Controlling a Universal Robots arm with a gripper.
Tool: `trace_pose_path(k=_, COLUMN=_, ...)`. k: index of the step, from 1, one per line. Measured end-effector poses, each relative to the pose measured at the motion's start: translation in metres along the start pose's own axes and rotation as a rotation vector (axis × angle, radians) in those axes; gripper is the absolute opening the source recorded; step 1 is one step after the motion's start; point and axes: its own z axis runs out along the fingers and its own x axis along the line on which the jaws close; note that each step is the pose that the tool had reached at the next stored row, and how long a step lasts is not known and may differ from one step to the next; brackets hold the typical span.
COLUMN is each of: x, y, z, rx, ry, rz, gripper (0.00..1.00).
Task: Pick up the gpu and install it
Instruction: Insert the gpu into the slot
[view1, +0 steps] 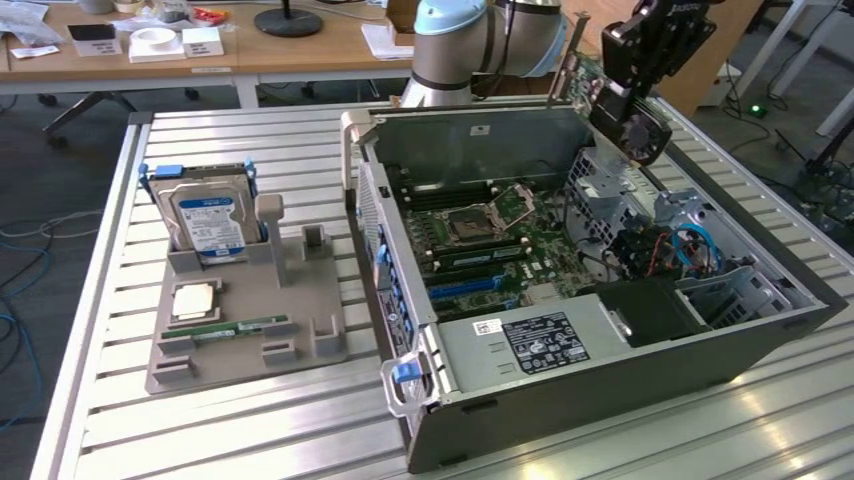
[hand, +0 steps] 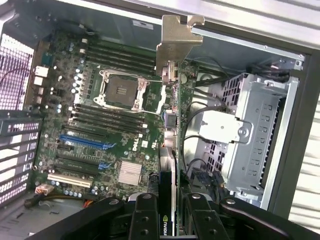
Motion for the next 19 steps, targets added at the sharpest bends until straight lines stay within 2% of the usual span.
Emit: trace_pose_path(k=19, x=0.0000, y=0.0000, z=0.0003, rx=-0.0051, ry=0.0086, rz=-0.205, gripper=0.26)
